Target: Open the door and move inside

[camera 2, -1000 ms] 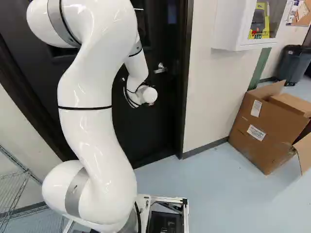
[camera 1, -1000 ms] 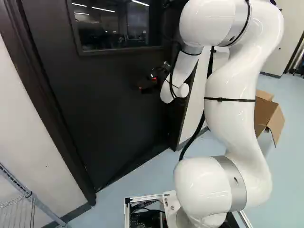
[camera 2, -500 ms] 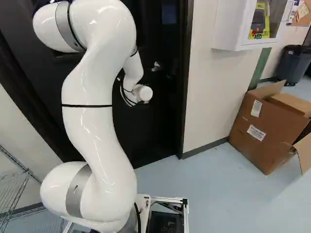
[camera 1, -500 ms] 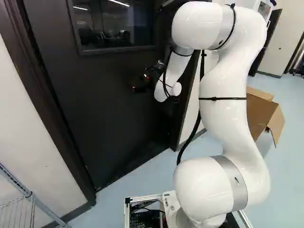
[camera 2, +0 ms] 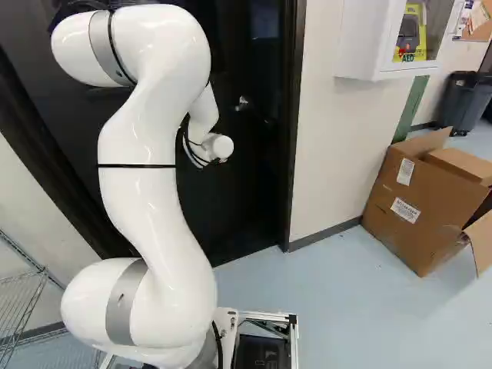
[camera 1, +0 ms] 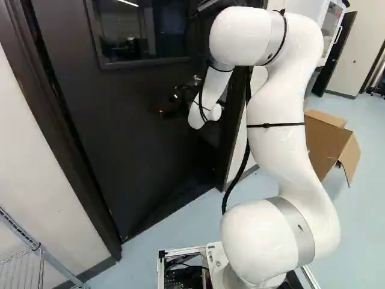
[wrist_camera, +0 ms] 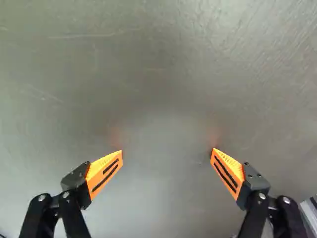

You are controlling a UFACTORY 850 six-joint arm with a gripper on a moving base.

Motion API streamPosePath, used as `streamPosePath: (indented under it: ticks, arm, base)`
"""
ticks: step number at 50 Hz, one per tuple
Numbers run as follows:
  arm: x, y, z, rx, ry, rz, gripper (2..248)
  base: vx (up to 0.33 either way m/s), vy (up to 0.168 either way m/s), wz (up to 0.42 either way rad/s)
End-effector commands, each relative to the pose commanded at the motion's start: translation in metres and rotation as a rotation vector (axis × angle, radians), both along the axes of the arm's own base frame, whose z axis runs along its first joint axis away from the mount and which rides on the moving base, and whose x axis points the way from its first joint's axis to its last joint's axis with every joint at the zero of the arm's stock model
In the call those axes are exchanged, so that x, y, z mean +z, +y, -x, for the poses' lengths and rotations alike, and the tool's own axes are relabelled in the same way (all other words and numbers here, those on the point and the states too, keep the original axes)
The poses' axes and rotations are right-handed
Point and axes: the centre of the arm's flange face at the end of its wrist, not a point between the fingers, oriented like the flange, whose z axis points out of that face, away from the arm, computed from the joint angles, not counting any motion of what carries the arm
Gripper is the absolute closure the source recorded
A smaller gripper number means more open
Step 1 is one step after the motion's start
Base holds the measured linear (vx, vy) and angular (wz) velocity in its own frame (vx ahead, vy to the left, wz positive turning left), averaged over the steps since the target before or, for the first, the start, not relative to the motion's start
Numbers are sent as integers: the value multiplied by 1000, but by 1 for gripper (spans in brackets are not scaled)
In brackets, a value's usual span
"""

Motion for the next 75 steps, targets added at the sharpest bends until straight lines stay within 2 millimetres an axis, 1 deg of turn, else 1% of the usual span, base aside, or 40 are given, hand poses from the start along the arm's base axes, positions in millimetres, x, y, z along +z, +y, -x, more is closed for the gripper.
streamPosePath:
  ticks: [26, 41, 47, 53, 57, 75]
  arm:
    - [-3, 46, -10, 97, -23, 5, 3]
    - [-6, 72, -25, 134, -42, 2, 3]
    - [-7, 79, -31, 143, -49, 1, 3]
    - [-7, 81, -33, 145, -51, 1, 3]
    - [-7, 79, -33, 140, -50, 0, 3]
    - [-4, 47, -30, 46, -35, -25, 3]
  base:
    - [0, 0, 0]
    - [0, 0, 0]
    - [0, 0, 0]
    - [0, 0, 0]
    - [0, 0, 0]
    - [0, 0, 0]
